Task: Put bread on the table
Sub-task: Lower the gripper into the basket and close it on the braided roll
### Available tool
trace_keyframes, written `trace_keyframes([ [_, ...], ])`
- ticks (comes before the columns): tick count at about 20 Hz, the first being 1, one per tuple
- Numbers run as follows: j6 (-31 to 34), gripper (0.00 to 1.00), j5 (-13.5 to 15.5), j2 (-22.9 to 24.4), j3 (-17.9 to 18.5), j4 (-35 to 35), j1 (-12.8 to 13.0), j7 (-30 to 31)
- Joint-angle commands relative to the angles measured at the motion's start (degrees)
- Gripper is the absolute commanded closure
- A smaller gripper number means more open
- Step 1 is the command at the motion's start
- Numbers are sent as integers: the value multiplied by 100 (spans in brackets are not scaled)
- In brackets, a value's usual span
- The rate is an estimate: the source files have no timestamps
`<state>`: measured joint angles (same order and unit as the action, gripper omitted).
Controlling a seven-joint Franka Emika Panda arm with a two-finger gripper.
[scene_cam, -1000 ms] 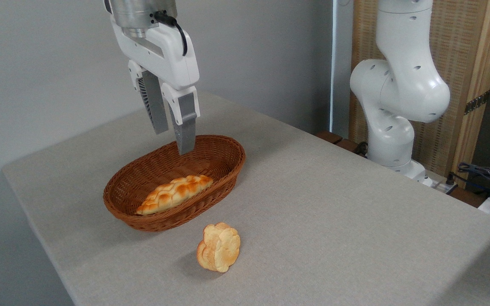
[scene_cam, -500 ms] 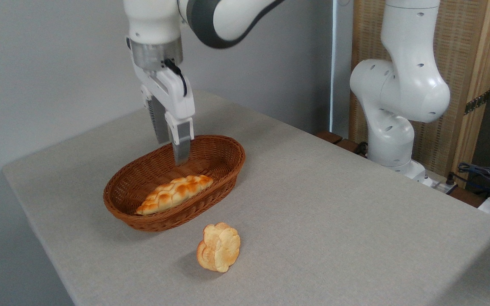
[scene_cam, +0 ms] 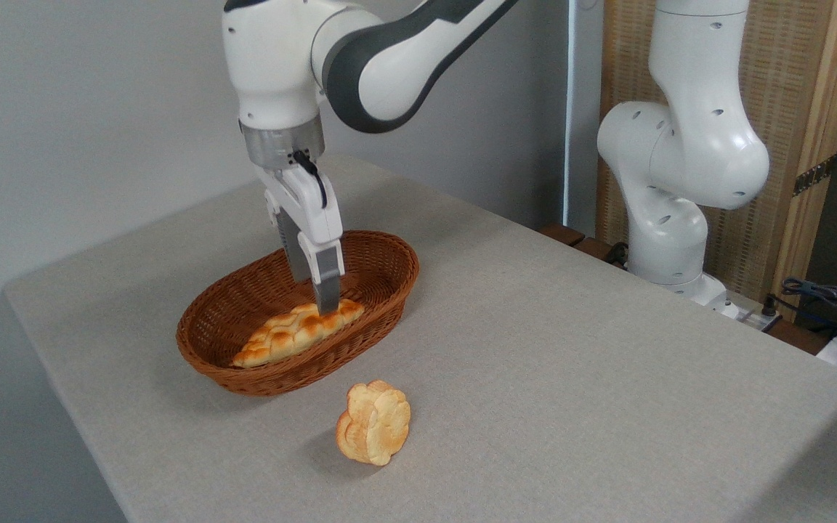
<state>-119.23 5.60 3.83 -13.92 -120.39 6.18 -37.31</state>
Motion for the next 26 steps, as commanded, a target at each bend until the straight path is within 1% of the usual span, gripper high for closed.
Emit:
trace_keyframes([
  [1, -390, 0, -120, -119, -58, -133, -30, 83],
  [9, -672, 0, -138, -322, -67, -178, 14, 74],
  [10, -672, 3, -216, -322, -67, -178, 14, 74],
  [12, -663, 22, -480, -322, -67, -186, 14, 74],
  [14, -672, 43, -498, -357, -76, -186, 14, 66],
  [16, -672, 57, -498, -392, -76, -186, 14, 57],
  [22, -672, 59, -498, -392, -76, -186, 14, 57],
  [26, -672, 64, -498, -401, -76, -178, 14, 57],
])
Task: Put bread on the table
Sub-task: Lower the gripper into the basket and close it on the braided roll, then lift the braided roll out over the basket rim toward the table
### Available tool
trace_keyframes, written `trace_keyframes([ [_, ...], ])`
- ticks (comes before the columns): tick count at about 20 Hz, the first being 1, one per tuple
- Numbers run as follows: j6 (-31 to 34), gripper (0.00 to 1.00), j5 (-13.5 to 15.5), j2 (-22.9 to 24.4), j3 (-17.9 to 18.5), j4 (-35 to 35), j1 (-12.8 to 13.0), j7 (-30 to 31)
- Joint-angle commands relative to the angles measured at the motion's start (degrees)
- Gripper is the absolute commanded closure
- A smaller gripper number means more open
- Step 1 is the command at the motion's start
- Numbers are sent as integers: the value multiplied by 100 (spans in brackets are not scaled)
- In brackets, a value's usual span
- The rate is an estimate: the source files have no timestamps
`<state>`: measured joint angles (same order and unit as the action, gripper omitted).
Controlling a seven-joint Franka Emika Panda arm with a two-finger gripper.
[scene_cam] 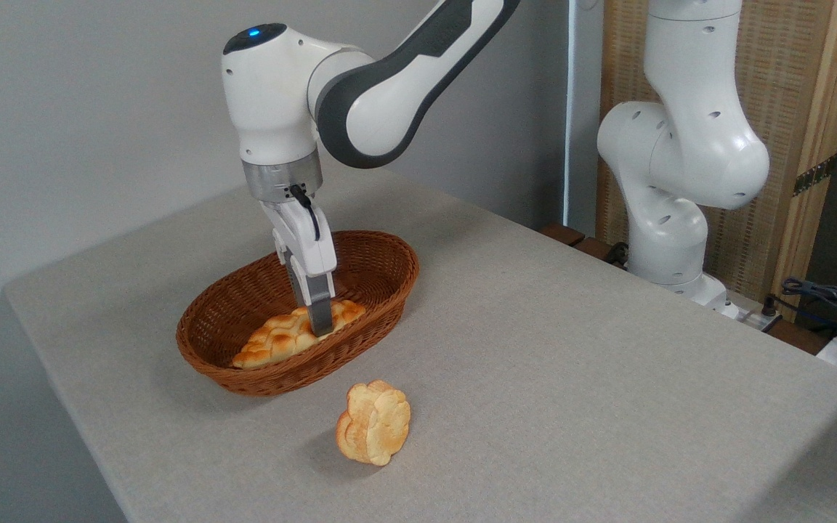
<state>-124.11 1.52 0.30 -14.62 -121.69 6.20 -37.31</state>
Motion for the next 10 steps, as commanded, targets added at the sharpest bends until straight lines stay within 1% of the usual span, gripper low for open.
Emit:
trace_keyframes([
  [1, -175, 65, -91, -47, -6, -47, 12, 66],
  [4, -35, 66, -82, 40, -6, 23, 12, 136],
  [5, 96, 68, -73, 67, -6, 93, 12, 188],
  [7, 569, 69, -73, 58, 3, 408, 12, 215],
  [10, 1194, 69, 15, 50, 21, 944, -31, 206],
])
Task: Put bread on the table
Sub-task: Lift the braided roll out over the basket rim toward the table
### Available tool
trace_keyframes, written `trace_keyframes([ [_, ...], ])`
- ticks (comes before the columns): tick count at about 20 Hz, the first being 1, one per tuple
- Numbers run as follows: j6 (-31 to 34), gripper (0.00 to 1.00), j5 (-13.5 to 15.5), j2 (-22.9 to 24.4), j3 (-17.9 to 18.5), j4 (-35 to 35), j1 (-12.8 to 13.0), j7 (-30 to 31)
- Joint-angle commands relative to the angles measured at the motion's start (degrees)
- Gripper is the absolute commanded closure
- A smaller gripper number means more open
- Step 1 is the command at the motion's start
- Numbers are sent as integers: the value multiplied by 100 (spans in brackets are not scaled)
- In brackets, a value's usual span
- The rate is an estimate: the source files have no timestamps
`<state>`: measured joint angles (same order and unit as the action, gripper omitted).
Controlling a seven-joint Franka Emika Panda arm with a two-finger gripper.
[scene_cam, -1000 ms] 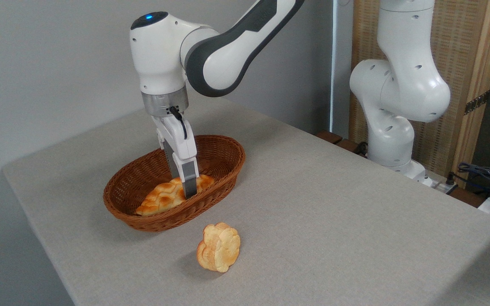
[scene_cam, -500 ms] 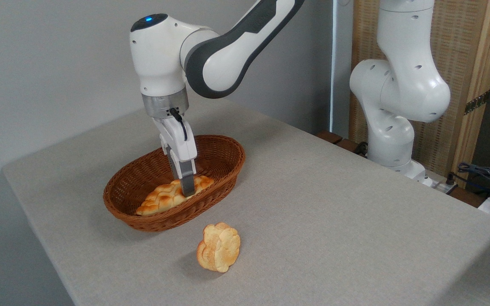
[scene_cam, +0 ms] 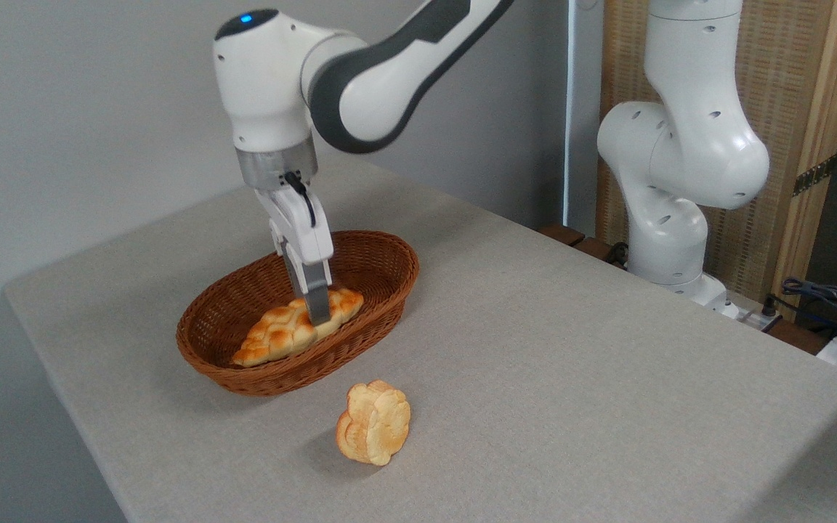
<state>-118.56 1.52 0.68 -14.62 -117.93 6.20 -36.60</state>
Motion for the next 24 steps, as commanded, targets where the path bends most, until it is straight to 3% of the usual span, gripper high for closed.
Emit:
trace_keyframes([
  [1, 798, 69, 32, -6, 47, 744, -31, 136],
  [4, 878, 69, 208, -77, 100, 1052, -49, 136],
  [9, 1256, 68, 226, -77, 451, 1458, -66, 65],
  [15, 1283, 68, -266, -297, 714, 1440, -66, -93],
  [17, 1283, 68, -301, -427, 777, 1414, -75, -110],
  [19, 1283, 68, -573, -481, 794, 1422, -75, -137],
  [24, 1353, 68, -723, -472, 1049, 1387, -154, -111],
])
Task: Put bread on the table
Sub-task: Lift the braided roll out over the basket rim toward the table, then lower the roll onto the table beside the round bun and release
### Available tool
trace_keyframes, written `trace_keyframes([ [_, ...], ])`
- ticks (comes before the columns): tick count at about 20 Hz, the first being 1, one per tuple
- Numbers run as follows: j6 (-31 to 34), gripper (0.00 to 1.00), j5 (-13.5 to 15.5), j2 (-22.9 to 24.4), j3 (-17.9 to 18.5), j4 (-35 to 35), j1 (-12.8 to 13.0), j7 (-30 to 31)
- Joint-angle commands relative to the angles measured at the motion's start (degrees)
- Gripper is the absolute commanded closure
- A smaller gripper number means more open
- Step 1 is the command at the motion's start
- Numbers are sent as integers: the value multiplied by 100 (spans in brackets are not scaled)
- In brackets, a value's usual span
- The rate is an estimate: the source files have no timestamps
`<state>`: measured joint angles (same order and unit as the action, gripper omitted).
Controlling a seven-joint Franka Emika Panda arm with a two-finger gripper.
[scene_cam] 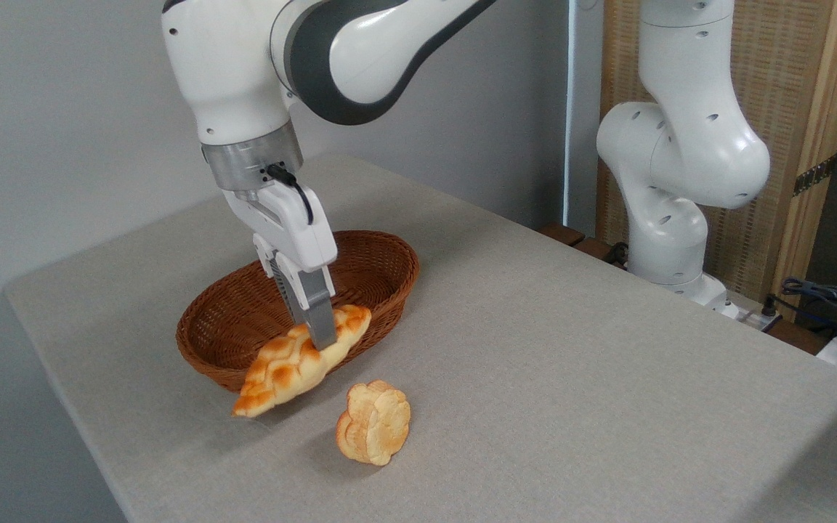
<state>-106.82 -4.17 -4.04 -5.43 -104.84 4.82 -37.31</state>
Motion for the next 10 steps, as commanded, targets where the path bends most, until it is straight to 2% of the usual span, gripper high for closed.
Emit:
trace_keyframes([
  [1, 214, 68, -346, 8, 121, 87, -173, -48],
  [4, 451, 68, -655, 35, 173, 87, -332, -336],
  [6, 601, 68, -901, 44, 235, 87, -341, -592],
  [9, 628, 68, -919, 140, 524, 96, -350, -1074],
  [10, 628, 64, -919, 201, 664, 113, -359, -1268],
])
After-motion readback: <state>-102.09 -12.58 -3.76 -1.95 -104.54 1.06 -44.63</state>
